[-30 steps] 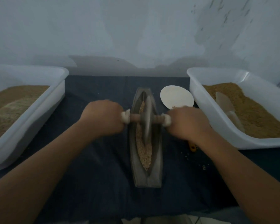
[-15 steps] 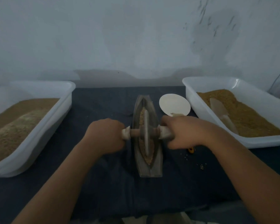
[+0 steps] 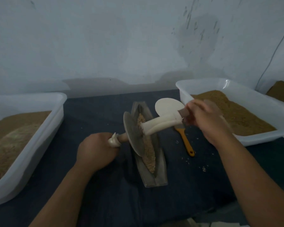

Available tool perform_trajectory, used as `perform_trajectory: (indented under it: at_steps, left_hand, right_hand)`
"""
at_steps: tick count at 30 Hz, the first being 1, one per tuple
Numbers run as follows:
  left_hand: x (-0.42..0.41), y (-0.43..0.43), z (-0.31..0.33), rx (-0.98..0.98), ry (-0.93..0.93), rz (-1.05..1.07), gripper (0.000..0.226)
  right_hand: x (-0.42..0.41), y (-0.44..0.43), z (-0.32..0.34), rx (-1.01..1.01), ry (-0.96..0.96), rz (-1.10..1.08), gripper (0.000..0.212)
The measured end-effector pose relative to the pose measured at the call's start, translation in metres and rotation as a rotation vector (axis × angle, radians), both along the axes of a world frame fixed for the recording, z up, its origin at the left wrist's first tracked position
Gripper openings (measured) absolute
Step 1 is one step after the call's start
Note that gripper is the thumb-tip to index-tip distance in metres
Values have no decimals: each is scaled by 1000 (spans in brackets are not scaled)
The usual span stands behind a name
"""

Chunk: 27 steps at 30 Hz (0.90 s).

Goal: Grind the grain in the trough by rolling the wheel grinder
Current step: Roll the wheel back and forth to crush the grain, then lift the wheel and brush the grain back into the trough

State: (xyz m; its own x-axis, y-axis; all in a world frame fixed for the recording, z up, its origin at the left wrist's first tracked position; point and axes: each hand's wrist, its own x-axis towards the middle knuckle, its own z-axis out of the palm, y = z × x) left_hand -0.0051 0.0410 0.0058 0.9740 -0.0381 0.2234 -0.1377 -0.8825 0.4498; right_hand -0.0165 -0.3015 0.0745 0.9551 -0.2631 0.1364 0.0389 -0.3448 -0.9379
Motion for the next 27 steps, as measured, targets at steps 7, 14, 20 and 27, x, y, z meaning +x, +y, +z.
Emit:
perform_trajectory:
  at_steps: [7, 14, 20, 27]
  left_hand:
    - [-1, 4, 5, -209, 65, 33, 5]
    - [-2, 1, 7, -321, 94, 22, 2]
    - [-1, -1, 4, -507, 164, 17, 11]
    - [3, 1, 0, -554, 175, 60, 12]
  right_hand:
    - [3, -15, -63, -980, 181, 183, 51]
    - [8, -20, -62, -882, 225, 204, 31]
    - [0, -18, -47, -311, 43, 201, 41]
    - [13, 31, -17, -447, -439, -43, 36]
